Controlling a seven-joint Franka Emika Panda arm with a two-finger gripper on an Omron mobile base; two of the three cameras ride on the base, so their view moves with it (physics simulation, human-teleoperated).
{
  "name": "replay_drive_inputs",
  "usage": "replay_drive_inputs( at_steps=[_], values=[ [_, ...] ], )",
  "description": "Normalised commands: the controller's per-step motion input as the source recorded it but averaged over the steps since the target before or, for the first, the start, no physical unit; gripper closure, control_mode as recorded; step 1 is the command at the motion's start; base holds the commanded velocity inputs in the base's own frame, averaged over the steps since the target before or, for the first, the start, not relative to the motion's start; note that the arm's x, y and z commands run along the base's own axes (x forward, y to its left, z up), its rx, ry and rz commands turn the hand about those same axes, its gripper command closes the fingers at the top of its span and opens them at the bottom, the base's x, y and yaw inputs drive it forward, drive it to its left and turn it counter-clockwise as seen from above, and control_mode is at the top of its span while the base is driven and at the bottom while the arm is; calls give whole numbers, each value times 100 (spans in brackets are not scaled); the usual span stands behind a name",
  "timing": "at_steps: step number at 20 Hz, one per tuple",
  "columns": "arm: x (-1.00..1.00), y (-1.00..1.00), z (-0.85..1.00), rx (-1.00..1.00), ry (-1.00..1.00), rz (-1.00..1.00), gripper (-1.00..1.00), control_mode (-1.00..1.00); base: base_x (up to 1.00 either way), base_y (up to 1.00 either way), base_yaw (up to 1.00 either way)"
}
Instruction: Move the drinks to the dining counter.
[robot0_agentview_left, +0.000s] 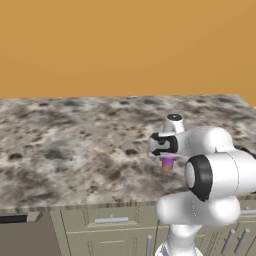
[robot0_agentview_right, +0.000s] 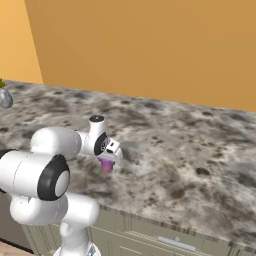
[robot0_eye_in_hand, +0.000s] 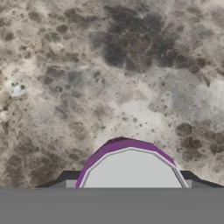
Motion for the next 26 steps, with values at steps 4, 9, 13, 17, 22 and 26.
replay_drive_inputs(
  at_steps=[4, 9, 13, 17, 22, 26],
  values=[
    [6, 0, -24, 0, 0, 0, -100, -100, 0, 0, 0],
    [-10, -3, -3, 0, 0, 0, -100, -100, 0, 0, 0],
    [-11, -3, 0, 1, -4, 0, -100, -100, 0, 0, 0],
    [-1, -3, 2, 2, -5, 0, -100, -100, 0, 0, 0],
    [0, -6, 0, 1, -3, 0, -100, -100, 0, 0, 0],
    [0, -11, -14, 0, -6, 0, -100, -100, 0, 0, 0]
  ],
)
